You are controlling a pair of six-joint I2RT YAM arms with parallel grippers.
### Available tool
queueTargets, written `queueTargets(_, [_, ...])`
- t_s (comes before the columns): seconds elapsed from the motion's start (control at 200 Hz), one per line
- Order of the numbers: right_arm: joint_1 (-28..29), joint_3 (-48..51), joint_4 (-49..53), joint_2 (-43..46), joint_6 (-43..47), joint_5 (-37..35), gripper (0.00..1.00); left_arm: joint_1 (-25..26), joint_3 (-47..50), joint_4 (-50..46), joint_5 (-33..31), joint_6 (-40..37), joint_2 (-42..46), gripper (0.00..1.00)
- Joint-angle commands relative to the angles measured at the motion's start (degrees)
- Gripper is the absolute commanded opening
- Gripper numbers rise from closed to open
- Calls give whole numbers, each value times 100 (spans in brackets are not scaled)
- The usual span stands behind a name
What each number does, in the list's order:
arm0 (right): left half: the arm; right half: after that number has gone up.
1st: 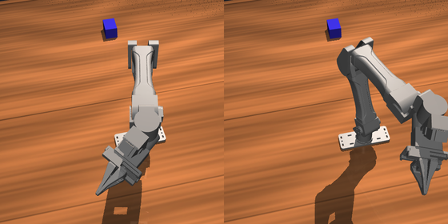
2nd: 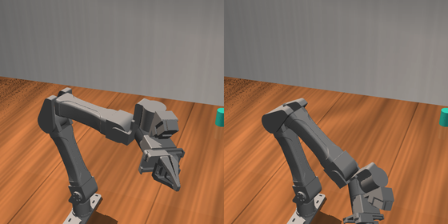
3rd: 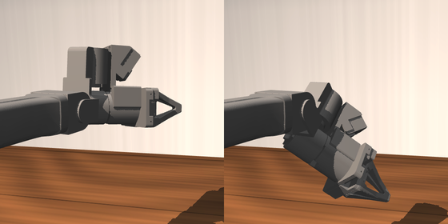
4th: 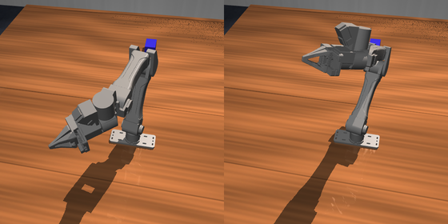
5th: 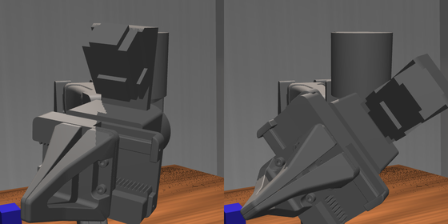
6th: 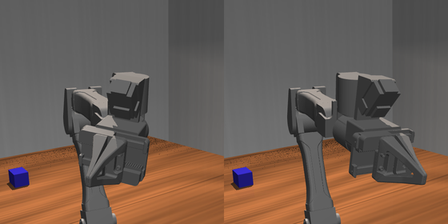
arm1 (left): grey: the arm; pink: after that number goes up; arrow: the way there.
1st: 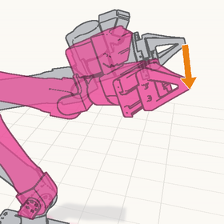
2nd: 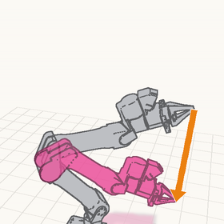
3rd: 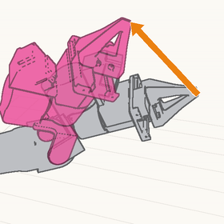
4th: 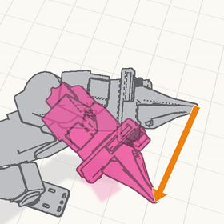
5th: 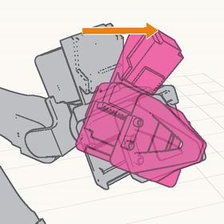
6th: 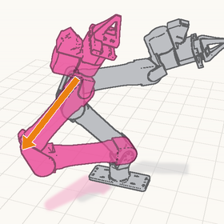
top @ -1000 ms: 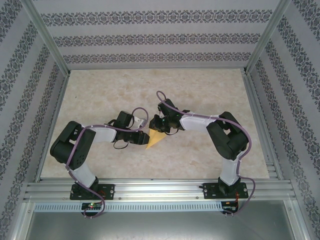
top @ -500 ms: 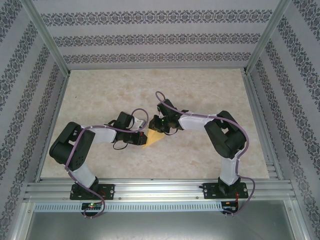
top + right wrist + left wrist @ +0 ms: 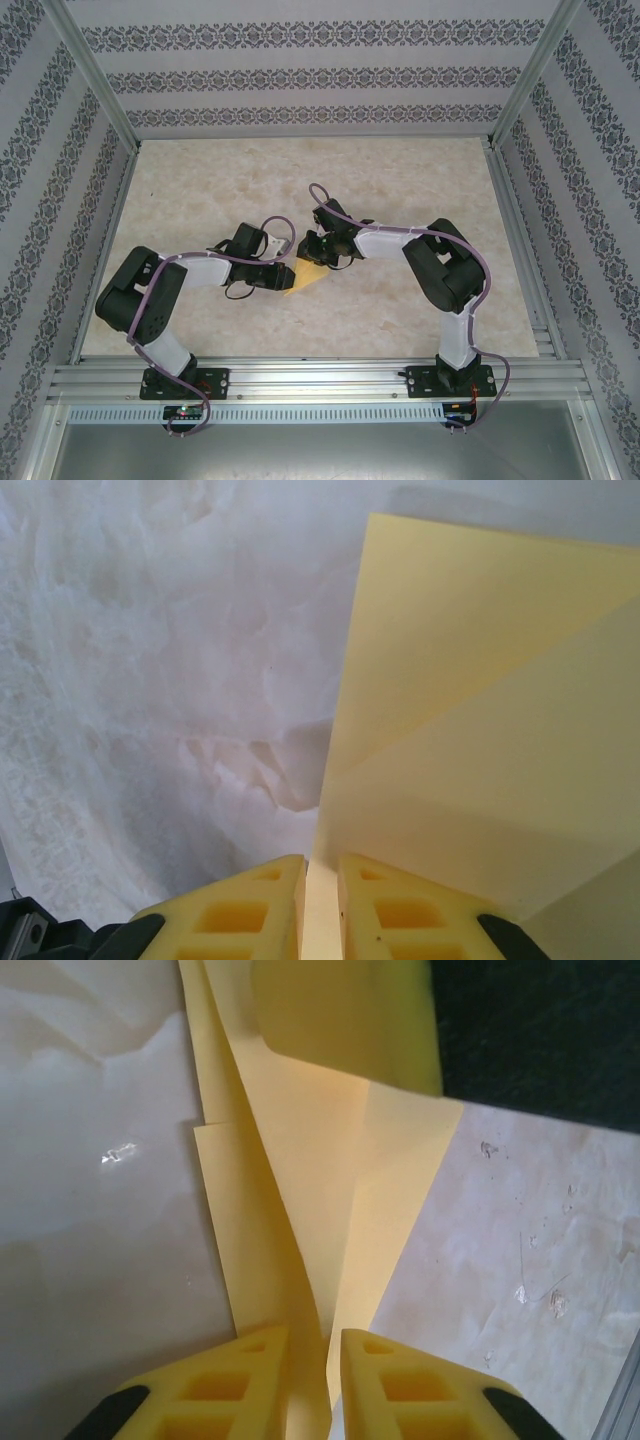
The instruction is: Fold a paper plane with a square sheet of paper (pick it up from the middle)
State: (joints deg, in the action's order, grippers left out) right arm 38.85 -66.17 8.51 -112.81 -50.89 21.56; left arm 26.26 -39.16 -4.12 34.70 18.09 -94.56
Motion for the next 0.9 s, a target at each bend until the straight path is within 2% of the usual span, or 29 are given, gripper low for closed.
queueTargets(0.0, [-71,-177,-101,-135,18,-20,17,-15,71,-306,-250,-73,180,25])
queueTargets(0.34, [-74,-203,-127,-232,1,-1,17,50,85,-464,-416,-157,265,27])
queueTargets(0.679, [-90,-247,-135,-294,9,30,17,56,192,-457,-614,-60,270,4])
queueTargets(0.894, [-94,-271,-154,-329,35,75,18,55,300,-271,-578,192,245,0])
